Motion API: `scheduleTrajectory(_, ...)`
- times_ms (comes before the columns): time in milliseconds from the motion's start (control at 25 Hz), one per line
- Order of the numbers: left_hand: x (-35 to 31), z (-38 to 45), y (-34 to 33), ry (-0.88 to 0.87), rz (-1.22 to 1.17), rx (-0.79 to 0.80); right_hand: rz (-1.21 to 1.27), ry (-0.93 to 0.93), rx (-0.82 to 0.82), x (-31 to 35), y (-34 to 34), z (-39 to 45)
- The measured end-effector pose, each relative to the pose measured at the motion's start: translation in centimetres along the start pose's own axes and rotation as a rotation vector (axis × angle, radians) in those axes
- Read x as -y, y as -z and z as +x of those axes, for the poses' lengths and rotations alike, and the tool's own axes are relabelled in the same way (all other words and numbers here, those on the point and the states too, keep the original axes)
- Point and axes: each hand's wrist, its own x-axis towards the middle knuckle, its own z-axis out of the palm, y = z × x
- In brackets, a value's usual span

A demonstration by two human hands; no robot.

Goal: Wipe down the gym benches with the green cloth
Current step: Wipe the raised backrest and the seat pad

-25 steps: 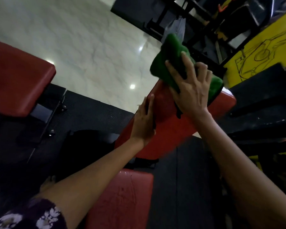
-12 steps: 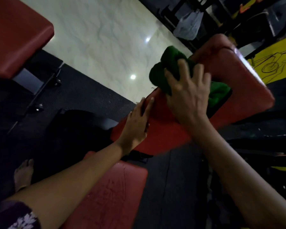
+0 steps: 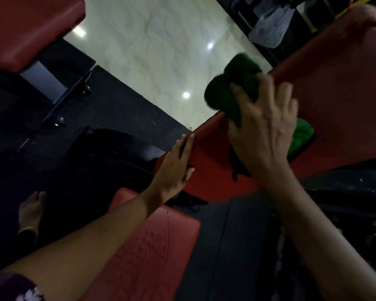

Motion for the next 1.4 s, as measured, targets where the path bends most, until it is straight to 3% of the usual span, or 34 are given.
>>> scheduleTrajectory(120, 0.3, 0.7, 0.2, 0.042, -0.002, -0.004, -0.082, -0.135, -0.105, -0.1, -0.5, 0.1)
scheduleTrajectory(320, 1.9, -0.8, -0.5, -0.009, 0.018, 0.049, 0.009, 0.103, 0.115, 6.2, -4.5, -6.0)
scheduleTrajectory(400, 2.3, -1.2, -0.7, 0.048, -0.007, 0.048, 0.018, 0.041, 0.05, 4.8, -3.8, -5.0)
scheduleTrajectory(480, 2.8, -1.6, -0.6, 0.116, -0.028, 0.038, -0.052, -0.105, -0.12, 3.0, -3.0, -3.6)
scheduleTrajectory(560, 3.7, -2.4, -0.5, 0.151, -0.039, 0.063, -0.096, -0.152, -0.151, 3.5, -3.7, -4.0)
scheduleTrajectory(760, 5.4, -4.6, -0.6, 0.125, 0.021, 0.136, -0.048, 0.163, 0.129, 9.5, -7.0, -8.6)
scheduleTrajectory(960, 6.6, -4.2, -0.1, 0.16, 0.007, 0.223, -0.068, -0.137, -0.14, 6.8, -6.4, -6.7)
scheduleTrajectory(1080, 7.4, -4.5, -0.3, 0.214, 0.027, 0.253, -0.082, 0.008, -0.045, 9.9, -8.3, -9.1)
scheduleTrajectory(1240, 8.4, -4.7, -0.6, 0.146, 0.174, 0.35, -0.034, 0.141, 0.161, 12.9, -9.2, -10.7)
scheduleTrajectory(1400, 9.0, -5.2, -0.1, 0.06, 0.259, 0.375, -0.016, -0.094, -0.07, 10.5, -8.7, -8.7)
